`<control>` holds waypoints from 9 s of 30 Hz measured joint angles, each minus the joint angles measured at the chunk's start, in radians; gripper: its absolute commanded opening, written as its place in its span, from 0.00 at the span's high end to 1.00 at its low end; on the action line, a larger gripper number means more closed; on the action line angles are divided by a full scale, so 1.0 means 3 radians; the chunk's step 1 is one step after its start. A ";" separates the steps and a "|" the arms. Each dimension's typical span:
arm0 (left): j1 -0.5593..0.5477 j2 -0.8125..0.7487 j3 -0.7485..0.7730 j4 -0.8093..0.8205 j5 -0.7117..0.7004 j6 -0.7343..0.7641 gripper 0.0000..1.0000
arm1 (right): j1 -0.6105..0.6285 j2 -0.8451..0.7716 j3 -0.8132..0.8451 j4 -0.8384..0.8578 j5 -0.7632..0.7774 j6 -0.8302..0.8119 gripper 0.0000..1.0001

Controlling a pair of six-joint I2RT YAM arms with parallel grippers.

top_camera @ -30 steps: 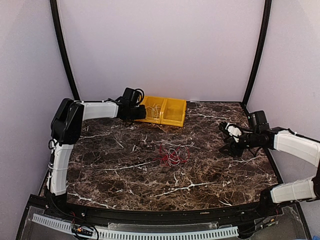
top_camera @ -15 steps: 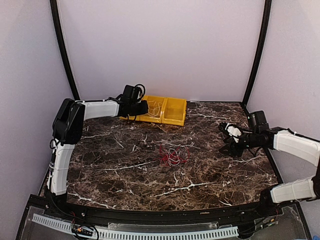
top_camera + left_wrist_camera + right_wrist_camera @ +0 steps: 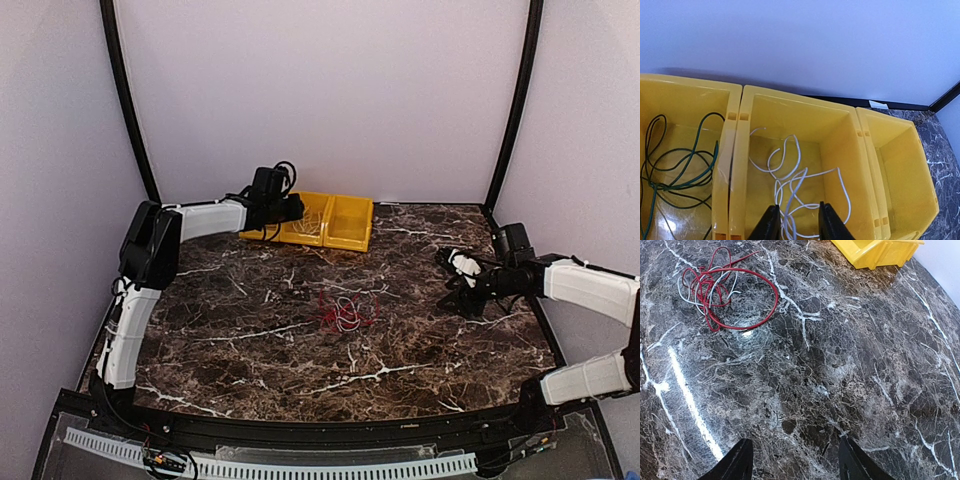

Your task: Untangle the cables

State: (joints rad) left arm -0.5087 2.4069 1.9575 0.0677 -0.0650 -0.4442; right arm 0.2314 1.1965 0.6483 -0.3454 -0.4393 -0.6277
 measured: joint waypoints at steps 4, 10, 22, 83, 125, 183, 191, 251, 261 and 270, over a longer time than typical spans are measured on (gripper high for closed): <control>-0.0001 -0.0001 0.0024 -0.0112 -0.0029 0.0025 0.66 | 0.0001 0.0000 0.0000 0.0001 0.0000 -0.0001 0.40; -0.0050 -0.0304 -0.0314 -0.0233 -0.0202 0.0151 0.63 | 0.0001 0.0000 0.0000 0.0001 -0.0003 -0.0001 0.39; -0.0707 -0.1956 -0.2061 0.0378 -0.0148 0.0454 0.62 | 0.0003 -0.0006 0.0001 -0.0001 -0.0005 -0.0005 0.40; -0.1241 -0.2932 -0.4260 0.1266 0.0350 -0.0276 0.62 | 0.2163 0.1684 0.1554 -0.0197 0.0657 -0.0161 0.62; -0.1241 -0.2831 -0.4246 0.1325 0.0467 -0.0304 0.62 | 0.2172 0.2171 0.1755 0.0078 0.1320 -0.0067 0.68; -0.1263 -0.2772 -0.4247 0.1528 0.0712 -0.0251 0.60 | 0.2094 0.1834 0.2085 -0.0378 0.1293 0.0144 1.00; -0.1498 -0.2664 -0.4247 0.2340 0.1265 -0.0160 0.54 | 0.2093 0.1307 0.2155 -0.0584 0.0778 0.0295 1.00; -0.1520 -0.2725 -0.3936 0.1601 0.0107 0.0533 1.00 | 0.1277 0.0916 0.1227 -0.0071 0.0406 0.0591 0.60; -0.1508 -0.2831 -0.3978 0.1615 0.0134 0.0173 1.00 | 0.1692 0.0932 0.1391 0.0023 -0.0032 0.0472 0.42; -0.1508 -0.2870 -0.3971 0.1607 0.0291 0.0004 1.00 | 0.1851 0.1413 0.1554 0.0393 -0.0231 0.0431 0.39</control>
State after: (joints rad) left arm -0.9611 1.5459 0.7662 0.5499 0.0223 -0.4431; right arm 0.7868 1.6203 1.1145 -0.2276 -0.5087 -0.4984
